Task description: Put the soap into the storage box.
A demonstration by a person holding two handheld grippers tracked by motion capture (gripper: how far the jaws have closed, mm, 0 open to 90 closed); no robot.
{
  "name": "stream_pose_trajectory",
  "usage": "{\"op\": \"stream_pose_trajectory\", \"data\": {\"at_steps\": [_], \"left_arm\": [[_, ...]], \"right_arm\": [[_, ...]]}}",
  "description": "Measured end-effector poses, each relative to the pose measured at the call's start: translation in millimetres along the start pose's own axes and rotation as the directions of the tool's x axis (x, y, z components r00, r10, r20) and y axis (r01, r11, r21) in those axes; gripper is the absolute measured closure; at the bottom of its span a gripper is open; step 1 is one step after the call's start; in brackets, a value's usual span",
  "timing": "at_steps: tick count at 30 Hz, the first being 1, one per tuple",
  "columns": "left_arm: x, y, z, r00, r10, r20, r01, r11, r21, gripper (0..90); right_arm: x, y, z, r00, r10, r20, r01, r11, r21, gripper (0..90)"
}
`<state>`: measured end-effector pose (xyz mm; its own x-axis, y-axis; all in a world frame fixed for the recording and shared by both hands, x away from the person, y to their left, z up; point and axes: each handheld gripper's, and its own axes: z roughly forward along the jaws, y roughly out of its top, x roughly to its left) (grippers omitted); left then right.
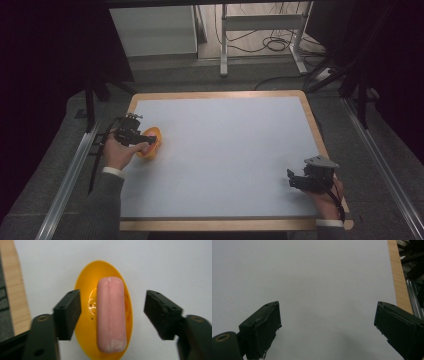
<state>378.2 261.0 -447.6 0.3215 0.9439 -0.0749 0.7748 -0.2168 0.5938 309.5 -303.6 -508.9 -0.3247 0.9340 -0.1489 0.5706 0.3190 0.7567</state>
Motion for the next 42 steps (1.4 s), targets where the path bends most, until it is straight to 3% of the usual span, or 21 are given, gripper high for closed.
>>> {"op": "stream_pose_trajectory", "data": {"at_steps": [5, 9, 16, 17, 22, 28, 33, 37, 42], "left_arm": [[-4.7, -6.6, -13.6, 0.9995, 0.021, 0.025, -0.019, 0.9988, -0.044, 23.9], [-13.9, -21.5, -22.0, 0.9973, 0.045, 0.059, -0.041, 0.9968, -0.068, 21.3], [-23.4, -44.8, -21.0, 0.9940, 0.070, 0.085, -0.062, 0.9939, -0.092, 20.5], [-25.4, -53.6, -19.8, 0.9921, 0.080, 0.097, -0.067, 0.9901, -0.123, 20.6], [-26.9, -76.3, -15.8, 0.9896, 0.067, 0.127, -0.048, 0.9878, -0.148, 20.5], [-31.1, -96.5, -12.1, 0.9889, 0.056, 0.138, -0.037, 0.9902, -0.135, 20.1], [-31.9, -115.4, -5.5, 0.9843, 0.045, 0.171, -0.025, 0.9924, -0.120, 20.1], [-27.4, -120.4, 0.3, 0.9836, 0.040, 0.176, -0.024, 0.9954, -0.093, 19.6], [-22.6, -123.5, -0.3, 0.9834, 0.024, 0.180, -0.005, 0.9940, -0.109, 19.6]], "right_arm": [[0.5, 0.4, -0.7, 1.0000, -0.003, 0.002, 0.003, 1.000, -0.002, 6.7], [2.1, 0.6, -0.1, 0.9999, -0.010, -0.005, 0.010, 1.000, 0.003, 6.7], [3.4, 1.0, -0.3, 0.9999, -0.013, -0.006, 0.013, 1.000, 0.004, 6.7], [3.4, 1.0, -0.3, 0.9999, -0.014, -0.006, 0.014, 1.000, 0.003, 6.7], [4.8, 1.6, -1.4, 0.9996, -0.024, -0.012, 0.024, 1.000, -0.008, 6.7], [5.8, 2.3, -1.9, 0.9994, -0.032, -0.011, 0.032, 0.999, -0.017, 6.7], [8.7, 2.3, -0.5, 0.9990, -0.042, -0.015, 0.041, 0.999, -0.016, 6.7], [11.6, 3.5, -1.8, 0.9978, -0.058, -0.032, 0.057, 0.998, -0.036, 6.7], [15.2, 4.7, -1.6, 0.9963, -0.078, -0.037, 0.076, 0.996, -0.046, 6.7]]}}
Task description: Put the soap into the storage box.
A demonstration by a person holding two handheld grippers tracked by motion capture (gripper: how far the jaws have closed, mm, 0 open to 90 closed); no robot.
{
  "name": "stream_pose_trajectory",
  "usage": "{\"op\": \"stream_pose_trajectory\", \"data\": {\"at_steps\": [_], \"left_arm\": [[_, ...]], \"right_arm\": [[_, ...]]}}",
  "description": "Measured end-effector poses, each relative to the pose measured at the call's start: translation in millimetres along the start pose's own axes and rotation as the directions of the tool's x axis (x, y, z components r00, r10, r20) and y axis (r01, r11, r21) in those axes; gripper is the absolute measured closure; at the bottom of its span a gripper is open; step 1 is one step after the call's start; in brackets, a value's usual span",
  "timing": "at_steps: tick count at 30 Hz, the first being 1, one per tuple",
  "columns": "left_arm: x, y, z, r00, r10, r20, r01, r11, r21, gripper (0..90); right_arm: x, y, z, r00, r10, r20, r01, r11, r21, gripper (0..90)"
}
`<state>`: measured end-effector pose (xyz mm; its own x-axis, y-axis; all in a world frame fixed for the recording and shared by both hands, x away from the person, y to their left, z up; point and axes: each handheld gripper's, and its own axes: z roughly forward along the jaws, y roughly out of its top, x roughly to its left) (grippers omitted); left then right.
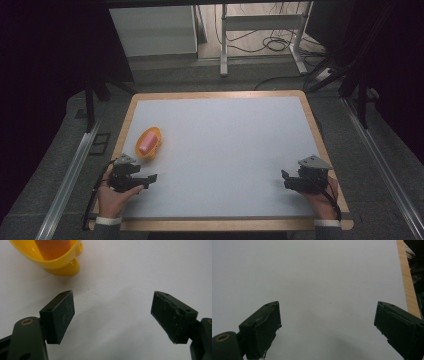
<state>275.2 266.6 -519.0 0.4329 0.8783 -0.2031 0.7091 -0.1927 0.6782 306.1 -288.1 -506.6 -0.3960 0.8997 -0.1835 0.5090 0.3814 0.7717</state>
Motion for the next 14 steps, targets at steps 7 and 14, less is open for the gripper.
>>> {"op": "stream_pose_trajectory", "data": {"at_steps": [7, 14], "left_arm": [[1.0, 1.6, 0.0, 0.9999, -0.002, 0.013, 0.002, 0.9999, -0.014, 19.9], [2.6, 2.4, -3.2, 0.9999, -0.006, 0.015, 0.006, 0.9996, -0.028, 19.8]], "right_arm": [[2.2, 0.4, -0.4, 1.0000, -0.007, 0.000, 0.007, 1.000, -0.002, 6.7], [2.2, 2.6, -4.6, 0.9999, 0.001, -0.015, -0.002, 1.000, -0.023, 6.7]]}}
